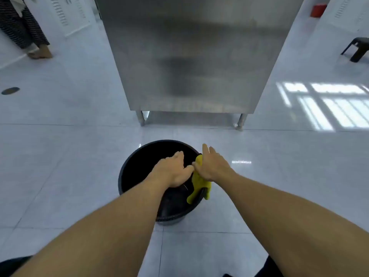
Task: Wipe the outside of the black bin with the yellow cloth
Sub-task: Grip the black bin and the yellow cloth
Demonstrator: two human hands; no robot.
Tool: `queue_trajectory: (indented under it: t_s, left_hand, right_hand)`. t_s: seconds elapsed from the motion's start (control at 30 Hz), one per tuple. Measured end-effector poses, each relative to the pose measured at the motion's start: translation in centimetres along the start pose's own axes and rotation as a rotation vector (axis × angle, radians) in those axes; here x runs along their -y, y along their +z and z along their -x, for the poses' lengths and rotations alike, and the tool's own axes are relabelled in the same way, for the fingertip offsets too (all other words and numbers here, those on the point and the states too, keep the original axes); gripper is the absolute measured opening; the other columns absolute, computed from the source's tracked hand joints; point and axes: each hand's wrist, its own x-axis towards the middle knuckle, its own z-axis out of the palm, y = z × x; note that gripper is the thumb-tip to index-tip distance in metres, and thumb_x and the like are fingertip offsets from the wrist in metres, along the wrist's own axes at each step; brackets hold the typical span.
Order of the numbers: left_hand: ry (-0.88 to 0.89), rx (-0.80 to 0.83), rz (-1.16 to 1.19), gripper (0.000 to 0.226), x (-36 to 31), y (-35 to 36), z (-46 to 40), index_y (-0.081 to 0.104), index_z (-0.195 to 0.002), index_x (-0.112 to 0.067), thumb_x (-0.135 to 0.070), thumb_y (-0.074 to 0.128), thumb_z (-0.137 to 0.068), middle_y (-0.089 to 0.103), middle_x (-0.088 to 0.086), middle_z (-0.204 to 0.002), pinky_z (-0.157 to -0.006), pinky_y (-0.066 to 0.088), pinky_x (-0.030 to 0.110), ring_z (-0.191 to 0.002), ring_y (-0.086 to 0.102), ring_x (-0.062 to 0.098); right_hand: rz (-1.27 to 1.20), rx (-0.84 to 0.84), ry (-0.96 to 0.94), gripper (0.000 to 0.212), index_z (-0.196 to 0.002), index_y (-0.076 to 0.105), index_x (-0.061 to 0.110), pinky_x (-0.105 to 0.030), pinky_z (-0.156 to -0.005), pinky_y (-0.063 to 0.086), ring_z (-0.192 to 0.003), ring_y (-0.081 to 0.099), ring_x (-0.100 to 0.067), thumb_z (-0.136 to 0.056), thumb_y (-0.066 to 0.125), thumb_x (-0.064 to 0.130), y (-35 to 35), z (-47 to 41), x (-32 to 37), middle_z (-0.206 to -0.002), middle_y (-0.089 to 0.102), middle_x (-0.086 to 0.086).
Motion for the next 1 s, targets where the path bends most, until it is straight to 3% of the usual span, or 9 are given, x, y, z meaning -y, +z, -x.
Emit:
queue_trajectory:
  t_s: [0.13, 0.23, 0.3, 0.47, 0.57, 0.67, 0.77, 0.9, 1.0]
  left_hand:
    - [-0.028, 0.256, 0.096, 0.084, 0.9, 4.6, 0.6, 0.031, -0.15, -0.01, -0.055, 0.057, -0.083, 0.049, 0.016, -0.146, -0.098, 0.045, 0.043, -0.128, 0.051, 0.035]
    - [-0.017, 0.374, 0.115, 0.062, 1.1, 7.3, 0.4, 0.052, -0.113, -0.018, -0.056, 0.067, -0.067, 0.06, 0.003, -0.099, -0.081, 0.055, 0.041, -0.097, 0.064, 0.026]
    - [-0.001, 0.426, 0.051, 0.047, 0.9, 8.5, 0.3, 0.052, -0.095, -0.018, -0.053, 0.068, -0.067, 0.058, 0.002, -0.089, -0.076, 0.054, 0.043, -0.085, 0.064, 0.025]
    - [-0.003, 0.371, -0.045, 0.013, 0.9, 10.4, 0.1, 0.045, -0.098, -0.016, -0.029, 0.045, -0.097, 0.042, 0.002, -0.087, -0.077, 0.046, 0.042, -0.083, 0.052, 0.026]
    - [0.024, 0.301, -0.065, 0.007, 1.1, 10.4, -0.1, 0.044, -0.094, -0.018, -0.023, 0.043, -0.099, 0.041, 0.003, -0.085, -0.071, 0.043, 0.039, -0.079, 0.05, 0.025]
    - [0.041, 0.226, -0.052, 0.012, 1.1, 9.2, 0.0, 0.047, -0.098, -0.018, -0.026, 0.04, -0.101, 0.049, 0.008, -0.095, -0.076, 0.047, 0.042, -0.085, 0.053, 0.029]
    - [0.058, 0.123, 0.027, 0.026, 0.9, 7.5, 0.0, 0.048, -0.126, -0.013, -0.025, 0.04, -0.104, 0.058, 0.014, -0.114, -0.091, 0.051, 0.049, -0.1, 0.059, 0.033]
    - [0.128, -0.049, 0.24, 0.023, 0.9, 4.7, -0.5, 0.045, -0.125, -0.015, -0.022, 0.048, -0.102, 0.064, 0.011, -0.11, -0.09, 0.051, 0.052, -0.098, 0.063, 0.03]
    - [0.186, -0.183, 0.355, 0.034, 0.7, 2.8, -0.5, 0.043, -0.134, -0.016, -0.021, 0.052, -0.102, 0.064, 0.006, -0.122, -0.094, 0.05, 0.047, -0.106, 0.062, 0.025]
  right_hand:
    - [-0.065, 0.068, 0.037, 0.094, -0.162, -0.003, 0.013, -0.049, -0.103, 0.043, -0.134, 0.046, -0.046, -0.098, 0.057, 0.046, 2.9, 0.9, -1.5, -0.161, 0.027, -0.02]
    - [-0.158, 0.061, 0.029, 0.089, -0.162, -0.002, 0.011, -0.045, -0.097, 0.043, -0.125, 0.053, -0.042, -0.1, 0.056, 0.037, 3.8, 0.6, -2.0, -0.145, 0.049, -0.02]
    - [-0.165, 0.057, 0.024, 0.078, -0.161, 0.004, 0.01, -0.041, -0.084, 0.044, -0.114, 0.058, -0.042, -0.102, 0.051, 0.028, 4.0, 0.4, -1.9, -0.128, 0.059, -0.022]
    - [-0.155, -0.015, 0.038, 0.037, -0.136, 0.038, 0.004, -0.038, -0.072, 0.039, -0.096, 0.057, -0.039, -0.108, 0.038, 0.027, 4.4, 0.5, -1.8, -0.115, 0.061, -0.024]
    - [-0.168, -0.064, 0.059, 0.038, -0.122, 0.047, 0.005, -0.039, -0.072, 0.038, -0.093, 0.055, -0.038, -0.11, 0.029, 0.036, 4.2, 0.2, -1.9, -0.111, 0.061, -0.022]
    - [-0.233, -0.137, 0.08, 0.044, -0.114, 0.053, 0.008, -0.039, -0.071, 0.038, -0.085, 0.049, -0.031, -0.11, 0.023, 0.04, 3.8, 0.1, -1.6, -0.107, 0.064, -0.02]
    - [-0.354, -0.242, 0.032, 0.044, -0.116, 0.057, 0.01, -0.034, -0.07, 0.038, -0.082, 0.053, -0.026, -0.111, 0.024, 0.038, 2.4, 0.4, -0.5, -0.101, 0.067, -0.014]
    - [-0.54, -0.348, -0.064, 0.036, -0.116, 0.062, 0.012, -0.023, -0.057, 0.035, -0.077, 0.056, -0.022, -0.11, 0.032, 0.031, -0.5, 1.0, 1.9, -0.087, 0.062, -0.003]
    - [-0.614, -0.405, -0.087, 0.034, -0.117, 0.062, 0.013, -0.03, -0.062, 0.035, -0.079, 0.057, -0.023, -0.11, 0.034, 0.03, -2.2, 1.1, 3.3, -0.087, 0.062, -0.001]
